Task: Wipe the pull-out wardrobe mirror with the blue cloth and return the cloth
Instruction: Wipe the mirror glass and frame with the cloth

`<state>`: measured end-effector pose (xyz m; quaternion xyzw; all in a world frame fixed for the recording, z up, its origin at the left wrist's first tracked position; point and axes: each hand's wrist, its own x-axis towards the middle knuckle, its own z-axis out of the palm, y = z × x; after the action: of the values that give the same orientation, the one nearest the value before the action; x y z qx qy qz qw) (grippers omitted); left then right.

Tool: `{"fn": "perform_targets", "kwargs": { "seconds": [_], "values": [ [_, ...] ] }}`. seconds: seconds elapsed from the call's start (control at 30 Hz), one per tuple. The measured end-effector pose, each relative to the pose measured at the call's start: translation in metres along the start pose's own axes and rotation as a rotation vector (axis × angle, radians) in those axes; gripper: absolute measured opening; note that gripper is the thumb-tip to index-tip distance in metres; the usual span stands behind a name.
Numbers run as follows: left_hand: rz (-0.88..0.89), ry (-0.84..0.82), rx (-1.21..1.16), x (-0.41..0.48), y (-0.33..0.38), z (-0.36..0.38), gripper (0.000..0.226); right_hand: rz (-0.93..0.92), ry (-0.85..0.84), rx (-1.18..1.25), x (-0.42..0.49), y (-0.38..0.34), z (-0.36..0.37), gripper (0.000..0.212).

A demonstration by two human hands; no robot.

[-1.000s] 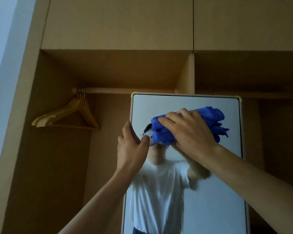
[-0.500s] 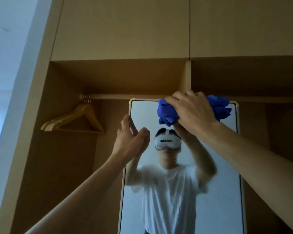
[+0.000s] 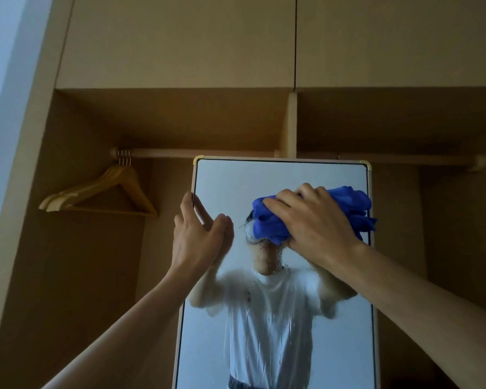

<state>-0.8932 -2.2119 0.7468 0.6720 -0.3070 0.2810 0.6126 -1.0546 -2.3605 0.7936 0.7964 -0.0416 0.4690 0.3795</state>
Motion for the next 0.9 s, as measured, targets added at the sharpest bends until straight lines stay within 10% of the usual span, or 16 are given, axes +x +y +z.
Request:
{"fn": "perform_targets", "kwargs": {
  "seconds": [0.9],
  "values": [
    [-0.064, 0.007, 0.181, -0.019, 0.022, 0.004, 0.09, -0.003, -0.015, -0.006, -0.026, 0.048, -0.006, 0.046]
  ]
}}
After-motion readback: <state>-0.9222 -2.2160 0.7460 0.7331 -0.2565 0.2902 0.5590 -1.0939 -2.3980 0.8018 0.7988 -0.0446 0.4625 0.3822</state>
